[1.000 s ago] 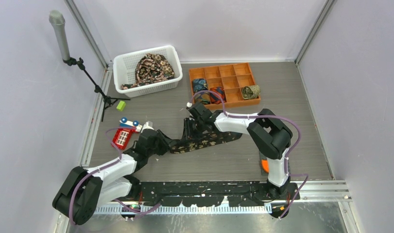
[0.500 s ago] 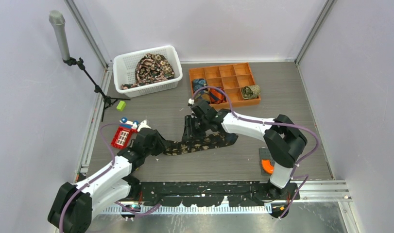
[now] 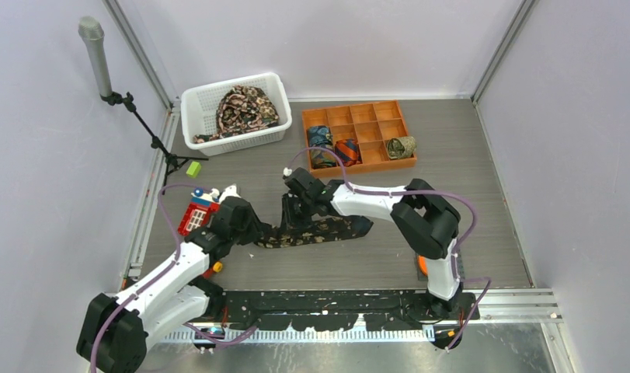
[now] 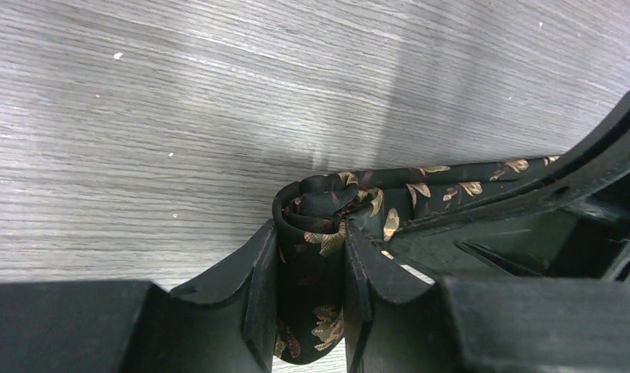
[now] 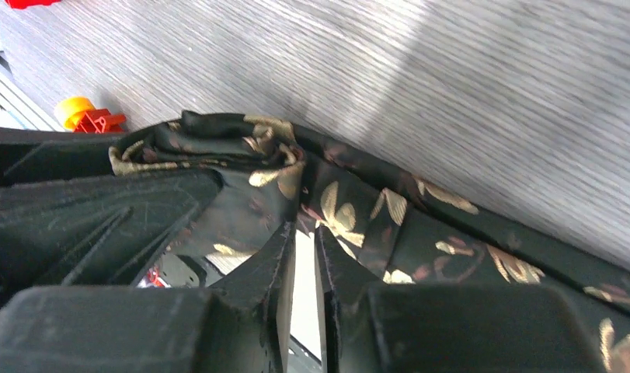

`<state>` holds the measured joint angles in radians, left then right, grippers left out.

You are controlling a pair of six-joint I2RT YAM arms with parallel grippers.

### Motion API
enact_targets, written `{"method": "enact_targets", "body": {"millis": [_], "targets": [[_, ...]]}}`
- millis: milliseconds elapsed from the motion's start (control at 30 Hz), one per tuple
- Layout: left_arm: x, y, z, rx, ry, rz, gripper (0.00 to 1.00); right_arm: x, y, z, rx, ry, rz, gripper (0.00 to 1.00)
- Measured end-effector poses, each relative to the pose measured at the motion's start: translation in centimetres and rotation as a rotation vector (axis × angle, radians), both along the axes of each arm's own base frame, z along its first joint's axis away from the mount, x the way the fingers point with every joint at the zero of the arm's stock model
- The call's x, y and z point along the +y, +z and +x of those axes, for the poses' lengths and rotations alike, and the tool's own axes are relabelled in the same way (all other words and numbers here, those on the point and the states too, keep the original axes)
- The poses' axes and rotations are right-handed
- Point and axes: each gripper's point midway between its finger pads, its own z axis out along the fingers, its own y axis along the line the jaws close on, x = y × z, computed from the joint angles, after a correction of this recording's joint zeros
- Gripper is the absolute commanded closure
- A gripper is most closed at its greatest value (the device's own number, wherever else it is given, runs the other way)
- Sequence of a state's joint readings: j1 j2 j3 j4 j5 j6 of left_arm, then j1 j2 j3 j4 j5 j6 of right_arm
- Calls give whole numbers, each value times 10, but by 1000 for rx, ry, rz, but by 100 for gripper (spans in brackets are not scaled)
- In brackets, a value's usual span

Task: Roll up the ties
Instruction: Roll the tie at the center of the board.

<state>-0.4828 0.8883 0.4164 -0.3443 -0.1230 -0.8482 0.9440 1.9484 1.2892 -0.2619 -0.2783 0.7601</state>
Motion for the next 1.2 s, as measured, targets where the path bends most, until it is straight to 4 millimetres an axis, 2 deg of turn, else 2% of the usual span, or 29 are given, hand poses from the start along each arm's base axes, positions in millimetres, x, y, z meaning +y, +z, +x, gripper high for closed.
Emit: {"method": "enact_targets", "body": {"millis": [267,600,867,1200], "targets": [[4,1,-1,29,-21,51,90,20,-7,5,10,-1,7,84],[8,7,-1,47,-29,93,91,36,-19,0,34,3,13,85],[9,9,3,68,-42,129,92,49,-19,0,54,-1,46,87],[1,8,7,99,-98,223,93,53,-18,0,66,-9,71,87]]}}
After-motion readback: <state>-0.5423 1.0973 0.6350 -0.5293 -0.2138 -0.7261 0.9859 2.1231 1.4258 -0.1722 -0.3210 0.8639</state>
